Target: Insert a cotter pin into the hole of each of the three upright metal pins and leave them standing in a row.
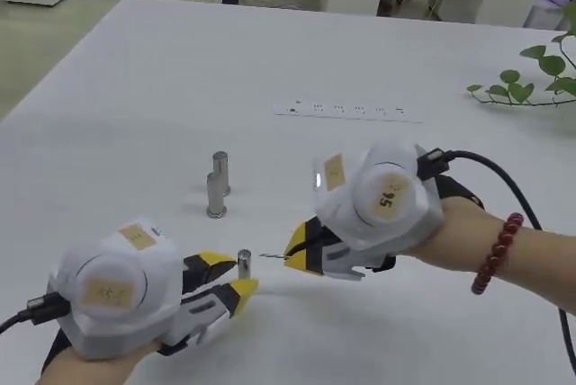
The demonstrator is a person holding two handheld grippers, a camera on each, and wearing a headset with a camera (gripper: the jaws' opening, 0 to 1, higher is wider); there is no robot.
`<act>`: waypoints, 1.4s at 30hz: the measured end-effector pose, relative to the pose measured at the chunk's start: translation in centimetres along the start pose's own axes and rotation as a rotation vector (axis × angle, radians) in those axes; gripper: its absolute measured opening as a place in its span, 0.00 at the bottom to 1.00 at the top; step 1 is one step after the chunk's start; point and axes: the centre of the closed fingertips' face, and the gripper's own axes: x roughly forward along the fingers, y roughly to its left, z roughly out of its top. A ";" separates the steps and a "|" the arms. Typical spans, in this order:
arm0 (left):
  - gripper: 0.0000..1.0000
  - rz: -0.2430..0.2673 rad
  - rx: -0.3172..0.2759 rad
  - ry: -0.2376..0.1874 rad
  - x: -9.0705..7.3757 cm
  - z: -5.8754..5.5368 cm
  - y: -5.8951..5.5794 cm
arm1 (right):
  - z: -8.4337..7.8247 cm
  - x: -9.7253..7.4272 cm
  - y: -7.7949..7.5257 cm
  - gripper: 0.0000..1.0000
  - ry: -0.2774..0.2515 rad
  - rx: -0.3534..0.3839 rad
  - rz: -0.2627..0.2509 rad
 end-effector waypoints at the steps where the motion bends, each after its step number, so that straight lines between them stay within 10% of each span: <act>1: 0.17 0.000 -0.003 -0.001 0.1 0.0 0.0 | 0.0 0.1 0.0 0.03 0.002 -0.001 0.000; 42: 0.07 -0.004 0.021 -0.004 0.8 -0.3 0.1 | 0.5 0.9 -0.1 0.03 0.007 -0.014 0.006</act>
